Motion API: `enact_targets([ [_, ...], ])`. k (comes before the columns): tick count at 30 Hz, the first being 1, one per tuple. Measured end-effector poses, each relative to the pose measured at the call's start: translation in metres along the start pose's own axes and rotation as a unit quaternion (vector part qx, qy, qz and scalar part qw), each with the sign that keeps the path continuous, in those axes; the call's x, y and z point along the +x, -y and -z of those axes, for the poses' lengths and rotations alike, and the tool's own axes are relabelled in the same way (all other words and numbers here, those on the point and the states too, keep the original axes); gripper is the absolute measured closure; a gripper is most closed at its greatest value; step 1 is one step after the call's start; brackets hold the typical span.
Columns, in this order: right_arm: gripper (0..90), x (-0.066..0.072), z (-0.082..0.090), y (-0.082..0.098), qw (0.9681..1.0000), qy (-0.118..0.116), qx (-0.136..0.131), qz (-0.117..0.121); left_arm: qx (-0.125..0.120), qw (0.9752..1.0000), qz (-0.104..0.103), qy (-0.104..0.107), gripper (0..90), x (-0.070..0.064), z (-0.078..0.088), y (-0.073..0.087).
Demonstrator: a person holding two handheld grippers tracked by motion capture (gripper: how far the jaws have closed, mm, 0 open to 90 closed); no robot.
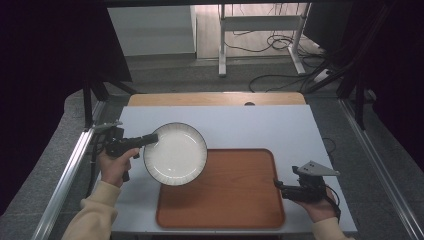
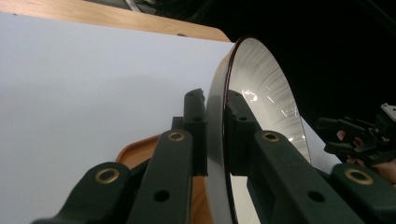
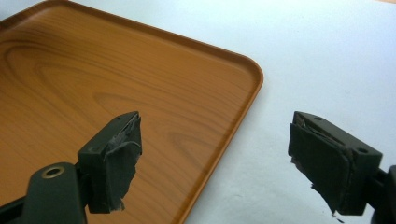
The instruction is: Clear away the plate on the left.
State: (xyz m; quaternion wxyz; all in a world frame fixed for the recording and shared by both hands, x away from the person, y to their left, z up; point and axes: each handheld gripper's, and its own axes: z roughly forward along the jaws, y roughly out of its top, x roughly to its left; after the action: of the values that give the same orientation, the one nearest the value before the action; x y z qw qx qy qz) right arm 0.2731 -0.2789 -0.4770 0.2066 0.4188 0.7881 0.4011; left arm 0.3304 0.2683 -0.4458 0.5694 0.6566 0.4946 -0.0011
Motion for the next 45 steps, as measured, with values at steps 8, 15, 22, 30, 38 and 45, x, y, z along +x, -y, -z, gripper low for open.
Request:
enact_targets([
  [8,17.9,0.0,0.0,0.0,1.0,0.0,0.001,0.001,0.01,0.9998,-0.006,0.018,82.0,-0.011,-0.012,0.001],
  [15,17.9,0.0,0.0,0.0,1.0,0.001,0.001,0.001,0.016,0.9994,-0.003,0.03,81.9,-0.015,-0.02,0.004],
  [22,17.8,0.0,0.0,0.0,1.0,0.001,0.001,0.001,0.025,0.9989,-0.015,0.037,81.9,-0.026,-0.03,0.007],
  [30,17.9,0.0,0.0,0.0,1.0,0.001,0.002,0.001,0.043,0.9977,-0.022,0.049,81.6,-0.036,-0.044,0.012],
  [38,17.9,-0.001,-0.001,0.0,1.0,0.001,0.003,0.0,0.053,0.9968,-0.022,0.055,81.5,-0.042,-0.055,0.018],
  [45,17.9,-0.001,-0.001,0.0,1.0,0.002,0.003,0.0,0.063,0.996,-0.015,0.062,81.5,-0.045,-0.067,0.022],
])
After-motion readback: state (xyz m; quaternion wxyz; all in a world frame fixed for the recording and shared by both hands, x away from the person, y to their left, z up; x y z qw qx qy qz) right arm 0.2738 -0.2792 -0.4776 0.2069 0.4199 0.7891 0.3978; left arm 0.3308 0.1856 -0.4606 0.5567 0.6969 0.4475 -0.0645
